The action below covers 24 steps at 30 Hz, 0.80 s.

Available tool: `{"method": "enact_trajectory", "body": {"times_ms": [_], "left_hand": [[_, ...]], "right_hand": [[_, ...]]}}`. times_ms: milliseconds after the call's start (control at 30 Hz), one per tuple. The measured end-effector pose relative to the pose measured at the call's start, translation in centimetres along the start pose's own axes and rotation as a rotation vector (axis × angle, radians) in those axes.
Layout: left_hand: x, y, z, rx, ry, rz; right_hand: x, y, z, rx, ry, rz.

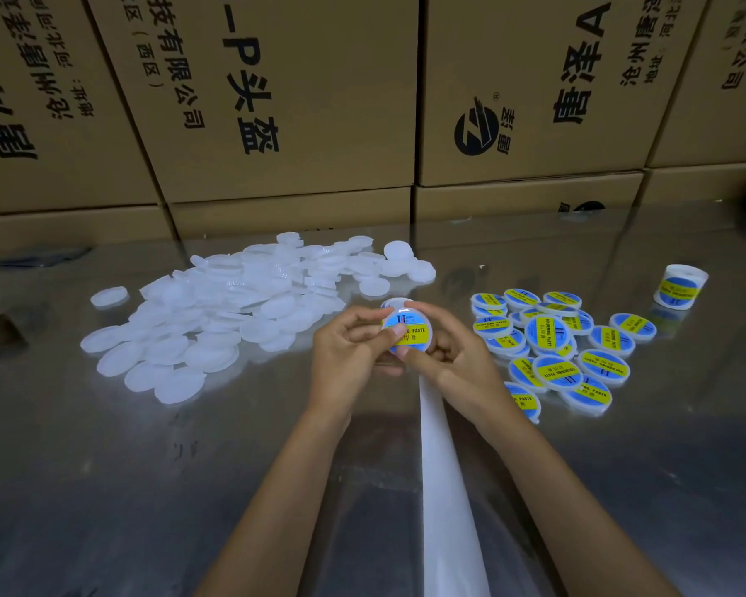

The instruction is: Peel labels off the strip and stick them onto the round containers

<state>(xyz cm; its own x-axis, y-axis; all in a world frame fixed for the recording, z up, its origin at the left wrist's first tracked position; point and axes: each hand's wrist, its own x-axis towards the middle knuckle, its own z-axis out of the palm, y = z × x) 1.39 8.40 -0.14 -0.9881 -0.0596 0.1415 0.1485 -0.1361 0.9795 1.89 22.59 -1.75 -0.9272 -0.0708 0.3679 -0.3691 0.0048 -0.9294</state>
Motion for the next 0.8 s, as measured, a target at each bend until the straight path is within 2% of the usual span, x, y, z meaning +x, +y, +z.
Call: {"method": "enact_trajectory", "body": {"times_ms": [267,467,533,633,800], "left_hand": [[-0.05,-0.2,-0.1,-0.02,-0.018,-0.03],[-0.23,-0.36,0.44,0.034,-0.168,-0.03],[-0.27,-0.44,0.73,0.038,-0.154,-0.001],[-0.18,-0.51,0.66,0.012,-0.07,0.005],[0.16,-0.78,0.24,-0.021,0.009,-0.019]], "right_hand": [[-0.1,0.78,-0.09,-0.007,0.104,-0.022],[0.04,0.9,-0.37,-0.039,0.261,-0.051],[0.0,0.8,-0.31,-0.026,0.274,-0.045],[0.12,0.48,-0.52,-0.049,0.239,-0.003],[0.14,0.12,-0.28,-0.012,0.069,0.103]]}}
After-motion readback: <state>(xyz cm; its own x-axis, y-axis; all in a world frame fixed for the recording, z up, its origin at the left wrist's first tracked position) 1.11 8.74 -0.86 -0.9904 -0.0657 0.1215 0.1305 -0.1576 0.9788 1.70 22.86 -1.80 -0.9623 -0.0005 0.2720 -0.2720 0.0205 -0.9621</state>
